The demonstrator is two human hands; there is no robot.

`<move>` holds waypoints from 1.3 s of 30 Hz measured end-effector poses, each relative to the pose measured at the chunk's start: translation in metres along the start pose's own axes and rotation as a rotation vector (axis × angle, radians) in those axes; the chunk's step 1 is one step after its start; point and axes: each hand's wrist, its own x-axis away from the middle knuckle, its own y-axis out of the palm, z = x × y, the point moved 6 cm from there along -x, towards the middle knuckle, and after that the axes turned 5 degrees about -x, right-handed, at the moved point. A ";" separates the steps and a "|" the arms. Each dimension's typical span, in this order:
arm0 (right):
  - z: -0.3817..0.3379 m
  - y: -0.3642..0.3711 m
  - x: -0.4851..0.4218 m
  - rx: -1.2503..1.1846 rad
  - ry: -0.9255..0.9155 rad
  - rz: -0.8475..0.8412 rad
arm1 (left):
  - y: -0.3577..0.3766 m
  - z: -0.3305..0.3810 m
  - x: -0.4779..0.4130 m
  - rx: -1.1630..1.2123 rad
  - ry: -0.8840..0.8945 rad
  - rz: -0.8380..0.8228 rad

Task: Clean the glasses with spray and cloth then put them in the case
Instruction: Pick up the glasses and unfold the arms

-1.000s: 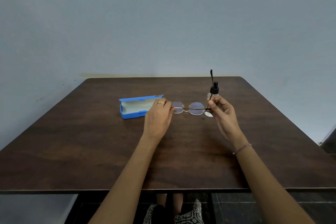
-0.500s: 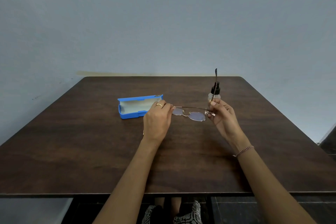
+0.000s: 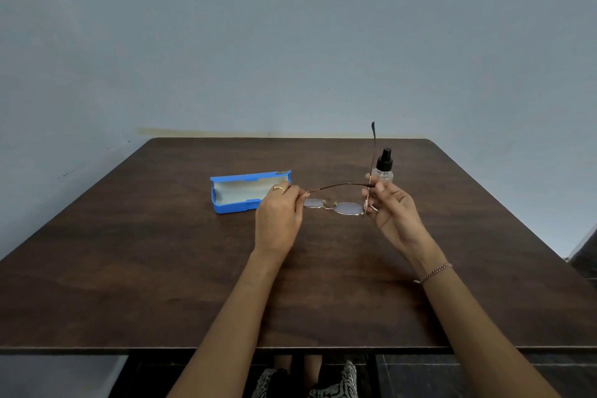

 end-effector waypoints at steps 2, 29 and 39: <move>-0.002 0.001 0.000 0.041 -0.034 0.011 | -0.001 -0.002 0.000 0.001 -0.021 0.001; -0.005 0.019 0.002 0.554 -0.203 0.088 | -0.008 -0.016 0.000 0.468 -0.346 0.093; 0.003 0.046 -0.011 0.635 -0.253 0.074 | 0.005 0.010 0.008 0.435 -0.064 -0.052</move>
